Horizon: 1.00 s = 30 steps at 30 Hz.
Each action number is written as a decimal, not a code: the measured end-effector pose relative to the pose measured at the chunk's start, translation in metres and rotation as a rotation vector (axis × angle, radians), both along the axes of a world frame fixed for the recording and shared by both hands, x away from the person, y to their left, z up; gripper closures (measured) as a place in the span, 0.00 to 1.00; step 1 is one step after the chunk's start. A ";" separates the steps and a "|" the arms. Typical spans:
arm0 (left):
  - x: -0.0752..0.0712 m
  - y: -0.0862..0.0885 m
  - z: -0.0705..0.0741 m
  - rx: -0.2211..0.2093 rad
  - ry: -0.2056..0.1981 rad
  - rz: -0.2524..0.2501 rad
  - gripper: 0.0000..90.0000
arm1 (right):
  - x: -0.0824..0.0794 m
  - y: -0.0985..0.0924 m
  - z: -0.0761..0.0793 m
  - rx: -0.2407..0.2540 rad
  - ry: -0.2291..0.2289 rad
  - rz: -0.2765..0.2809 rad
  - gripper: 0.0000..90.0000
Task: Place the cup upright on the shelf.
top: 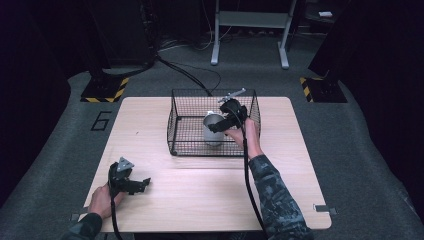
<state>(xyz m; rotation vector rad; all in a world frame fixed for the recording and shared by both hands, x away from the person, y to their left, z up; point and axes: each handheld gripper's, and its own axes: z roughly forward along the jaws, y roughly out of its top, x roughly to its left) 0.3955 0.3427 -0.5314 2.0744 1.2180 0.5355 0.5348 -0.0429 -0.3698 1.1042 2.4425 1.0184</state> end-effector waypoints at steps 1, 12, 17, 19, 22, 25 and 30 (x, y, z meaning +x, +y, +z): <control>0.000 0.000 0.000 0.000 0.000 0.001 0.00 | 0.000 0.000 0.000 0.000 0.000 0.000 0.00; 0.000 0.000 0.000 0.000 0.000 0.000 0.00 | -0.042 -0.014 0.017 0.012 -0.089 0.061 0.00; 0.000 0.000 0.000 0.001 -0.003 0.001 0.00 | -0.066 -0.028 0.015 0.010 -0.111 0.058 0.00; 0.000 0.000 0.000 0.000 -0.002 0.000 0.00 | -0.069 -0.031 0.014 0.010 -0.114 0.058 0.00; 0.000 0.000 0.000 0.002 -0.003 0.001 0.00 | -0.081 -0.039 0.009 0.010 -0.126 0.051 0.00; 0.000 0.000 0.000 0.000 -0.003 0.000 0.00 | -0.097 -0.051 0.000 0.007 -0.126 0.038 0.00; 0.000 0.000 0.000 0.000 -0.003 0.001 0.00 | -0.110 -0.065 -0.010 0.005 -0.131 0.016 0.00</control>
